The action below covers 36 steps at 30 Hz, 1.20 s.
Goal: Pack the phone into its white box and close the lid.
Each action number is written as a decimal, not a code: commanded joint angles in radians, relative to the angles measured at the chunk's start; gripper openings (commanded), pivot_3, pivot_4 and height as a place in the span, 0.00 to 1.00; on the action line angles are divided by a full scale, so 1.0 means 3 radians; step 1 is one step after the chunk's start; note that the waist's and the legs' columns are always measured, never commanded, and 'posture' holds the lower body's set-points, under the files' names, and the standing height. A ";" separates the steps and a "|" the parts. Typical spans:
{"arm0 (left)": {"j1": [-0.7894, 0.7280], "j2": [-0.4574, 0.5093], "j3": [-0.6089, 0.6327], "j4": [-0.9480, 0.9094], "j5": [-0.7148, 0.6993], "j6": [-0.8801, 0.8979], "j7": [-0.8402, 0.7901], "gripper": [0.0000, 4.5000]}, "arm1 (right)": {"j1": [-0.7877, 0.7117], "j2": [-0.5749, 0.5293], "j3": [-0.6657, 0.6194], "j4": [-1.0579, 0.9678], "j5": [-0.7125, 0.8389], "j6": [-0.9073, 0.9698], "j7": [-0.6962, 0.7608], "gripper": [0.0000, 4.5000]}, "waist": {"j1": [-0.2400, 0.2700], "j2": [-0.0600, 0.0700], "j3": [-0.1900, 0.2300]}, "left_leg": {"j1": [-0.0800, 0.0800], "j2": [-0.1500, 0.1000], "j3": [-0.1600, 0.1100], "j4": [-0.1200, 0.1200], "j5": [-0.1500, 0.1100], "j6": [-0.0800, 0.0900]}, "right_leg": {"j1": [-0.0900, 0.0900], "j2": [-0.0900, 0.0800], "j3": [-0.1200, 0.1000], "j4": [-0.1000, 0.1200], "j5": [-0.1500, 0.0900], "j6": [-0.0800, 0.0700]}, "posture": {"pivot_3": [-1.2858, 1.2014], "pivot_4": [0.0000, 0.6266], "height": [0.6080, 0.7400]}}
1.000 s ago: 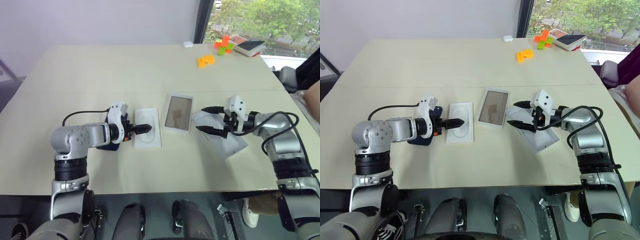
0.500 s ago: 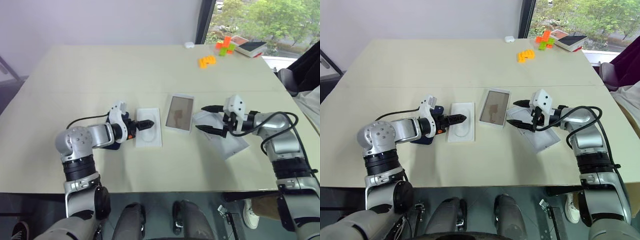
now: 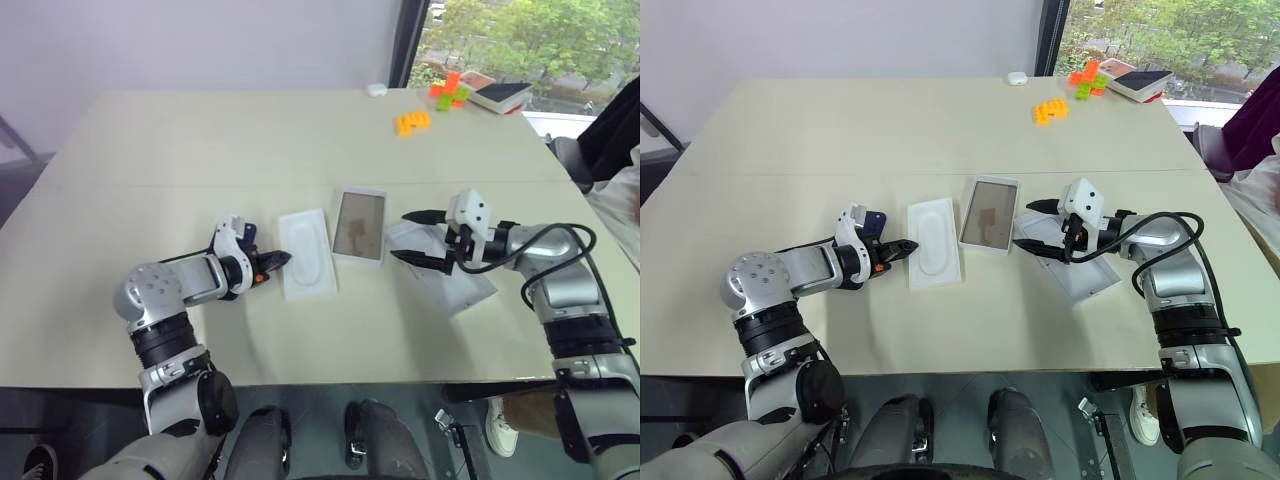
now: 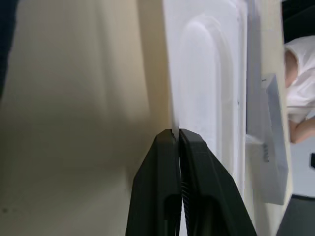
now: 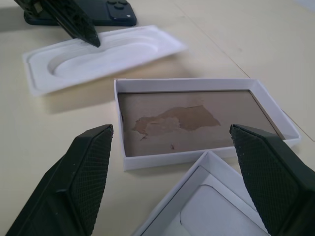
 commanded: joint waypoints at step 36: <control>-0.0261 0.0866 0.0100 -0.0062 -0.0240 -0.0028 -0.0147 0.00 | -0.0331 0.0375 0.0958 -0.0666 -0.0607 0.1208 -0.0473 0.01 | -0.0006 -0.0005 0.0003 | -0.0005 0.0001 -0.0004 -0.0004 0.0014 -0.0026 | -0.0005 -0.0001 -0.0003 -0.0001 0.0000 -0.0001 | 0.52 0.24 1.00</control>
